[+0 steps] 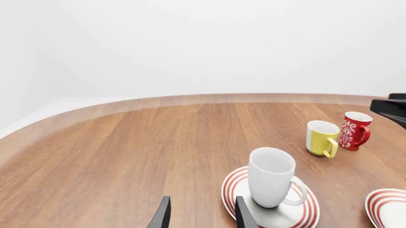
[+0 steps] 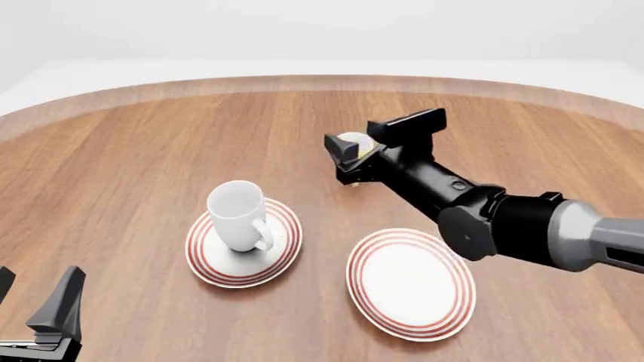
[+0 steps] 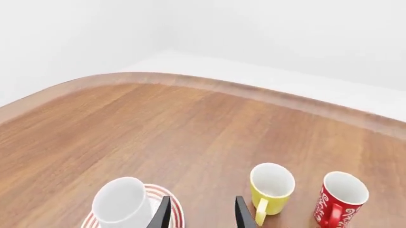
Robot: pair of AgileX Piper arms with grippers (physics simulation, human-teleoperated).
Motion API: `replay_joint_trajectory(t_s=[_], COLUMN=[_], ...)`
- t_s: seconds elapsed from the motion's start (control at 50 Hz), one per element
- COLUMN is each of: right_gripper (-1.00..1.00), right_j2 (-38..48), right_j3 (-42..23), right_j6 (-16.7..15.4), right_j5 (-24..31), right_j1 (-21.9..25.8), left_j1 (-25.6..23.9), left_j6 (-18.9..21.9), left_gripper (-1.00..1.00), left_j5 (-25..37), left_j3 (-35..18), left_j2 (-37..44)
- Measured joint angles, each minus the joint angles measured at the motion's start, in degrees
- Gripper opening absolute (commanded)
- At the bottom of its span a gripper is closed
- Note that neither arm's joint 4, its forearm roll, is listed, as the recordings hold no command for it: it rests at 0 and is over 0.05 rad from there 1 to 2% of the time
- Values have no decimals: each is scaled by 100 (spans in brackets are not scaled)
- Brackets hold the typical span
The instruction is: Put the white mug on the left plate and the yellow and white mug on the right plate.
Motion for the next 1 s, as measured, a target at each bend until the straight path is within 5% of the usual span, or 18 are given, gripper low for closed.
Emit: replay_joint_trajectory(t_s=[1.0], right_gripper=[100], right_j2=[986], right_j3=[-705], right_j6=[127], right_j5=[97], right_j1=[-1101], left_j1=[0], left_j6=[0], left_gripper=[100], left_j5=[0], left_j3=[0], left_j2=[0])
